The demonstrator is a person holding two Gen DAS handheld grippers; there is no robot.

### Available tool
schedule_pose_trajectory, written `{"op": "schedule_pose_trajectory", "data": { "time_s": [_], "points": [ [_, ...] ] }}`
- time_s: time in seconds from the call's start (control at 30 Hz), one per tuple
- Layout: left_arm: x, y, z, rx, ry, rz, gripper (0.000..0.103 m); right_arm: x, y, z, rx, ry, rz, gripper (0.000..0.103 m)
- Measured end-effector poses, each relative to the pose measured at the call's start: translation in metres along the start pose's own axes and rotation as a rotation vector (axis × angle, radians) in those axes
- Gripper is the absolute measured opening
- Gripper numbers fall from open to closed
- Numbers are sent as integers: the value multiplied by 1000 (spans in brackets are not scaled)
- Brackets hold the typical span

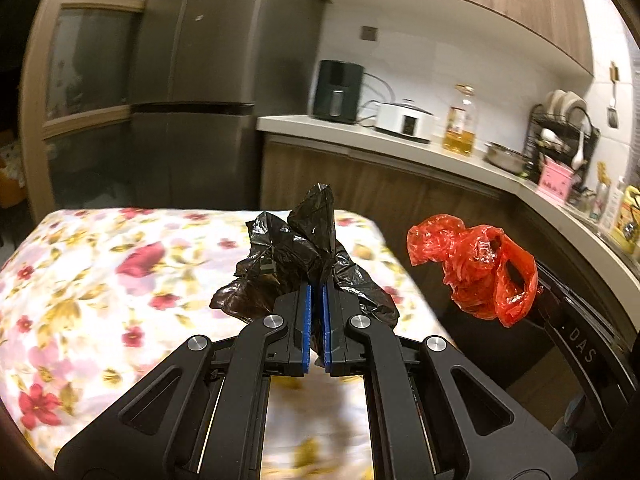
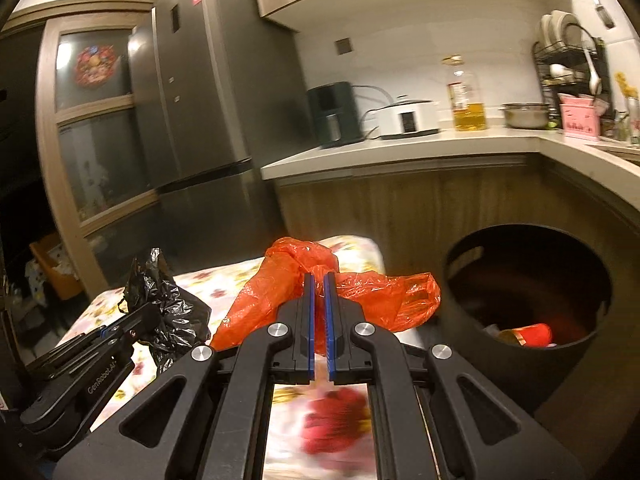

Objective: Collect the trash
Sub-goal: 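Carry the black and red bags over the bin and open both tools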

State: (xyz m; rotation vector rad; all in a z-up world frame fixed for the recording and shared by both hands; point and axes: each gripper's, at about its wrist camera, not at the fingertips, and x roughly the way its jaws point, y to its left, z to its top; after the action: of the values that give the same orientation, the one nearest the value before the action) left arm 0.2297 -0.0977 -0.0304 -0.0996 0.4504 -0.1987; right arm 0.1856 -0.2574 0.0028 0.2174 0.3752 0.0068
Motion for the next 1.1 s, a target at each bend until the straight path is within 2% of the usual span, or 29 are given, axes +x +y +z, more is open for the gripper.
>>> {"op": "schedule_pose_trajectory", "data": {
  "time_s": [0.33, 0.7, 1.1],
  "points": [
    [15, -82, 10, 91, -14, -133, 4, -17, -52, 16, 35, -46, -136, 5],
    [42, -153, 19, 149, -38, -277, 4, -24, -113, 36, 73, -120, -295, 5],
    [80, -196, 19, 180, -16, -360, 4, -12, -151, 40, 126, -118, -324, 7]
  ]
}}
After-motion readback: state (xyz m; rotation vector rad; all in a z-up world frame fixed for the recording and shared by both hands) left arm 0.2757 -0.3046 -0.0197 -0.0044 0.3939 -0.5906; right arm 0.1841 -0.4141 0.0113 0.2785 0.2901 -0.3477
